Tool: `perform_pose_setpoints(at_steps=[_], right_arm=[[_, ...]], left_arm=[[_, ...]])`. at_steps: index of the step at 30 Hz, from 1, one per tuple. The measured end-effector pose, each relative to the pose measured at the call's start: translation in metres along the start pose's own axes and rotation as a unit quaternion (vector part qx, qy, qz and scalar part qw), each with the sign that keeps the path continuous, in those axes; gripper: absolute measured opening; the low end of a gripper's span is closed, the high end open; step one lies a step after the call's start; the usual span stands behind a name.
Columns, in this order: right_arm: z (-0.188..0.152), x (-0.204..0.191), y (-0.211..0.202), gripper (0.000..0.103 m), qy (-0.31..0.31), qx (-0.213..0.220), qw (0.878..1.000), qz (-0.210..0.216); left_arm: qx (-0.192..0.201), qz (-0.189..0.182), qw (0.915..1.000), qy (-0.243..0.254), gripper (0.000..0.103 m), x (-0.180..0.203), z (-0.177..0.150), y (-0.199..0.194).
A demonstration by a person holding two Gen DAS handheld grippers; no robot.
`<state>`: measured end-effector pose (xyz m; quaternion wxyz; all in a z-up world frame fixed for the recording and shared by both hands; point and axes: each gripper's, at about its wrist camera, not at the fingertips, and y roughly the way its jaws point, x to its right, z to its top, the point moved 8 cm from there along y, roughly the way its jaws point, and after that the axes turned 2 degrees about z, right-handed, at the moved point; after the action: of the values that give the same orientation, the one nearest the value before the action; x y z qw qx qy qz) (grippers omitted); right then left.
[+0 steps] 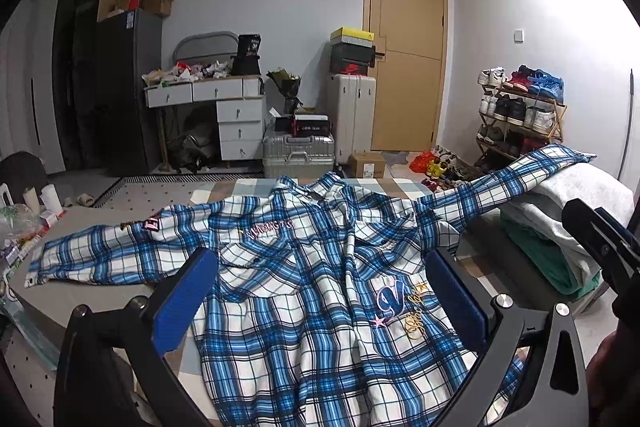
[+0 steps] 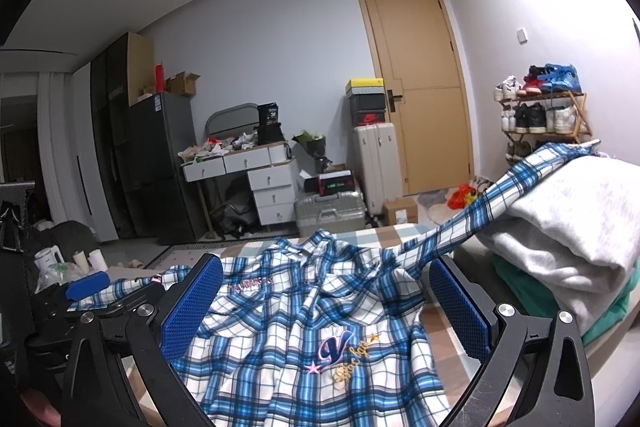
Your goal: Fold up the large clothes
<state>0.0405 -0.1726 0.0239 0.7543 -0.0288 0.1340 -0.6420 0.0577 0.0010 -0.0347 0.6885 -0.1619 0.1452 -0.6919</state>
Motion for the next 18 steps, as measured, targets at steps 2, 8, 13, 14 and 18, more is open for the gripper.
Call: perform_pose_setpoints(at_steps=[2,8,13,14,18], right_arm=[[0.0007,-0.0008,-0.0008,0.103,-0.001,0.002,1.000,0.002],[-0.0022,-0.0015,0.0001,0.103,0.001,-0.002,1.000,0.011],[-0.0037,-0.0005,0.0002,0.103,0.004,-0.004,1.000,0.010],[-0.0032,0.0004,0.0000,0.103,0.004,-0.003,1.000,0.010],[-0.0023,-0.0008,-0.0004,0.103,0.002,-0.001,1.000,0.009]], left_arm=[[-0.006,-0.005,1.0000,0.001,0.102,0.0012,-0.0015,0.0011],[-0.008,-0.005,0.9999,0.004,0.102,0.0022,-0.0029,0.0015],[-0.014,-0.004,0.9999,0.003,0.102,0.0011,-0.0049,0.0031],[-0.014,-0.004,0.9999,0.005,0.102,0.0012,-0.0050,0.0030],[-0.014,-0.007,0.9999,0.007,0.102,0.0029,-0.0057,0.0019]])
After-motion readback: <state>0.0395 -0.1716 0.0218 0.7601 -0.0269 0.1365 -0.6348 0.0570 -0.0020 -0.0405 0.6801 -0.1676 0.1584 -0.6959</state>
